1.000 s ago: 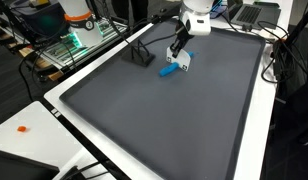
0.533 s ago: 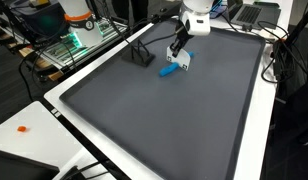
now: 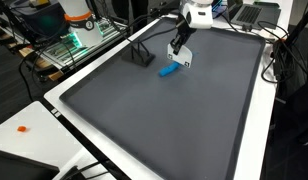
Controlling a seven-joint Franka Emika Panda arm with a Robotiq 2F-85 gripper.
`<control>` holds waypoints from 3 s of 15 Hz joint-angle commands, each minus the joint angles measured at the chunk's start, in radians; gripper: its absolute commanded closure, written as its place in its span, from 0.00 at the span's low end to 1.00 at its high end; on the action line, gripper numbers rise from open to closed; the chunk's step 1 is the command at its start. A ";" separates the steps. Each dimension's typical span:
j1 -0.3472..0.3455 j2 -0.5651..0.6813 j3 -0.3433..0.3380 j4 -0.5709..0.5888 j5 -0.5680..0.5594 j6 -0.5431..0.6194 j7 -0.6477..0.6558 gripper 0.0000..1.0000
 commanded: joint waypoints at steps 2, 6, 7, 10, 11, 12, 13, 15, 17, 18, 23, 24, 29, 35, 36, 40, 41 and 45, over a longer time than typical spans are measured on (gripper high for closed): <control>-0.017 -0.065 -0.014 -0.042 -0.017 -0.009 0.009 0.99; -0.034 -0.070 -0.027 -0.056 -0.015 -0.002 0.011 0.99; -0.038 -0.068 -0.029 -0.060 -0.012 -0.001 0.010 0.99; -0.048 -0.062 -0.031 -0.071 -0.007 0.008 0.006 0.99; -0.050 -0.059 -0.030 -0.075 -0.006 0.011 0.005 0.99; -0.051 -0.055 -0.030 -0.078 -0.005 0.013 0.004 0.99; -0.052 -0.052 -0.029 -0.080 -0.006 0.014 0.004 0.99; -0.053 -0.044 -0.028 -0.083 -0.003 0.020 0.002 0.99; -0.053 -0.032 -0.025 -0.086 0.003 0.027 -0.003 0.99; -0.053 -0.027 -0.024 -0.088 0.004 0.031 -0.003 0.99; -0.053 -0.002 -0.020 -0.089 0.009 0.050 -0.007 0.99; -0.053 0.003 -0.019 -0.089 0.009 0.054 -0.007 0.99; -0.053 0.024 -0.012 -0.086 0.017 0.060 -0.014 0.99; -0.059 0.034 0.005 -0.081 0.054 0.059 -0.037 0.99; -0.062 0.032 0.008 -0.081 0.065 0.061 -0.044 0.99; -0.061 0.023 0.002 -0.082 0.066 0.060 -0.047 0.99; -0.062 0.018 0.001 -0.083 0.068 0.059 -0.047 0.99; -0.064 0.003 -0.003 -0.087 0.066 0.054 -0.043 0.99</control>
